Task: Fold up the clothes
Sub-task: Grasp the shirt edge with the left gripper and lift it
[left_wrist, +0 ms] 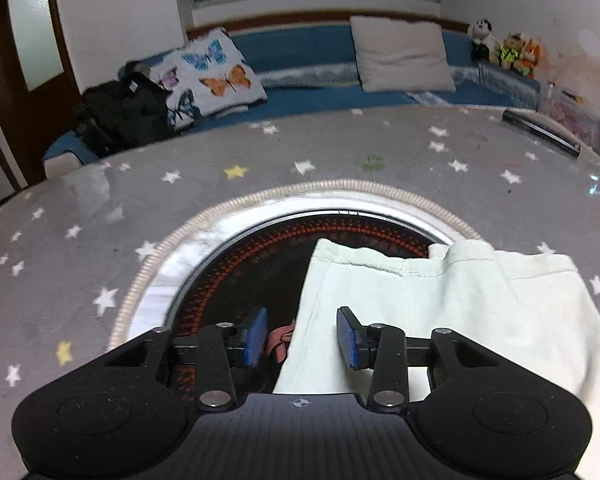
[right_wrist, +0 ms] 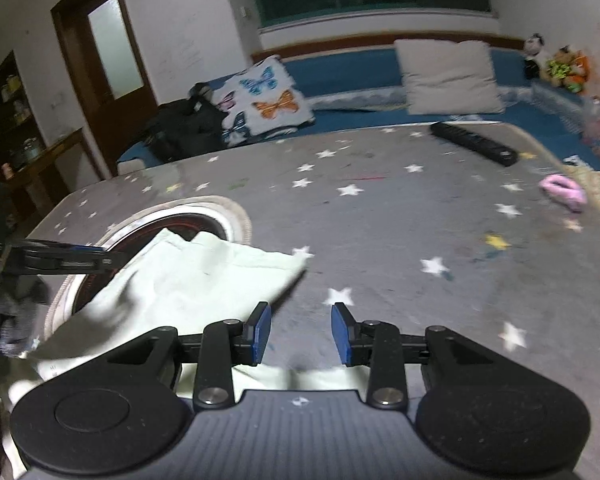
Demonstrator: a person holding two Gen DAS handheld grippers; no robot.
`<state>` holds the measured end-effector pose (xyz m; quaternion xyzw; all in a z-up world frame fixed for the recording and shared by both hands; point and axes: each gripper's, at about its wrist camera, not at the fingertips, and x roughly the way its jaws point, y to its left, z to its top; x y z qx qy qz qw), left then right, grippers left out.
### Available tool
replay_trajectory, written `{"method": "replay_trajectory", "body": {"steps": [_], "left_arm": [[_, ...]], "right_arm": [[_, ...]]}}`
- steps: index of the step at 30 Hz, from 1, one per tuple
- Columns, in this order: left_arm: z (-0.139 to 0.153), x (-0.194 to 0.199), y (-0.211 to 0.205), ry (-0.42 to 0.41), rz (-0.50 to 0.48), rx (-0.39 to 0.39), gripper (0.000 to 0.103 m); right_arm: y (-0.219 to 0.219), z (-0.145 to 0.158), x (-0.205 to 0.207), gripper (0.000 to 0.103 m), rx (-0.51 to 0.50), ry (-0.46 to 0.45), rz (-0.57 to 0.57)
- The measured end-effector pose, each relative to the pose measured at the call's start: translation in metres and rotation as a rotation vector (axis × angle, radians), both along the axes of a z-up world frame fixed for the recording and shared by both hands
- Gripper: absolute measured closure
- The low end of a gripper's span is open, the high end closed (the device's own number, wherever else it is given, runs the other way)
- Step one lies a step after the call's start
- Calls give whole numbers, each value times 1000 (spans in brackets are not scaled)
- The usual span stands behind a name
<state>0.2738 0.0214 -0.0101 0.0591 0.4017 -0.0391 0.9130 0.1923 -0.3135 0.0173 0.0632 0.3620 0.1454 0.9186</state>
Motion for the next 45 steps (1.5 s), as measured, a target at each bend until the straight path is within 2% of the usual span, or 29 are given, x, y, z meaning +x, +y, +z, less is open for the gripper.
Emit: {"method": "replay_trajectory", "body": {"steps": [4, 6, 9, 14, 16, 27, 37, 45], "left_arm": [[-7, 7, 1, 10, -21, -28, 95], [-4, 5, 3, -2, -19, -35, 97], [17, -9, 14, -92, 14, -74, 98], [68, -57, 58, -287, 157, -158, 99], [75, -80, 77, -325, 218, -189, 99], [33, -162, 139, -201, 486, -257, 98], [19, -194, 147, -154, 531, -291, 98], [11, -196, 146, -125, 539, -305, 98]], "right_arm": [[11, -5, 17, 70, 14, 21, 29], [14, -8, 23, 70, 14, 30, 33], [16, -11, 28, 70, 19, 41, 33], [14, -11, 31, 70, 33, 41, 16], [13, -11, 33, 70, 34, 42, 10], [54, -16, 49, 70, -38, 55, 116], [122, -30, 61, 70, -122, 48, 280], [166, -19, 30, 71, -29, 11, 596]]}}
